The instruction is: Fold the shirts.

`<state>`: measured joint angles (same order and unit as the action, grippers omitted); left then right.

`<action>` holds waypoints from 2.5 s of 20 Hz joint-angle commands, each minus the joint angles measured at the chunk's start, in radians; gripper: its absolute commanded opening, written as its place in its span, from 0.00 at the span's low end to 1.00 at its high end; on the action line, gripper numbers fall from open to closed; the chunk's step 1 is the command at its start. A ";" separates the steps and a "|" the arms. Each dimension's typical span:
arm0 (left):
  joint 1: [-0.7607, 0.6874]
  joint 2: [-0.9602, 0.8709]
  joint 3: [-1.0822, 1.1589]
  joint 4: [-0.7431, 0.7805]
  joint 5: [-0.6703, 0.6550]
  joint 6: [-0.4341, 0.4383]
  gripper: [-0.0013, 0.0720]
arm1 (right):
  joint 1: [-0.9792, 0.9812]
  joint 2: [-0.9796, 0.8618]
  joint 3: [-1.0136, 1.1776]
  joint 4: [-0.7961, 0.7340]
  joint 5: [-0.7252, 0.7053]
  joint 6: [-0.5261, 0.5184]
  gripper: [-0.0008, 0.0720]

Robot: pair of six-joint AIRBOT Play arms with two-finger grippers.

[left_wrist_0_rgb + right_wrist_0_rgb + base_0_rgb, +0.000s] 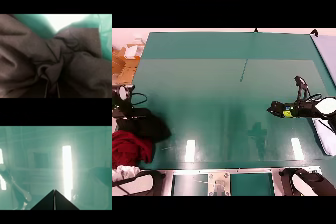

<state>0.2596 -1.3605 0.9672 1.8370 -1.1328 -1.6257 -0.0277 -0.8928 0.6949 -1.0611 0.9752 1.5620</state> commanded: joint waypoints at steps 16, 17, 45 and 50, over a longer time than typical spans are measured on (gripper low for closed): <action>-0.681 0.013 0.607 -0.620 -0.063 0.108 0.06 | -0.133 0.001 0.132 0.006 0.084 0.000 0.13; -0.714 -0.018 0.593 -0.645 -0.029 0.109 0.42 | -0.142 0.001 0.132 0.006 0.093 0.000 0.26; -0.404 -0.307 0.158 -1.569 0.367 0.584 0.99 | 0.220 -0.897 0.507 0.529 -0.093 -0.288 0.21; -0.435 -0.340 0.199 -1.588 0.356 0.641 0.06 | 0.183 -0.895 0.550 0.526 -0.028 -0.318 0.04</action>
<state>-0.1589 -1.6810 1.1496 0.3016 -0.7784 -1.0500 0.1707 -1.7775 1.2137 -0.5438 0.9028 1.2671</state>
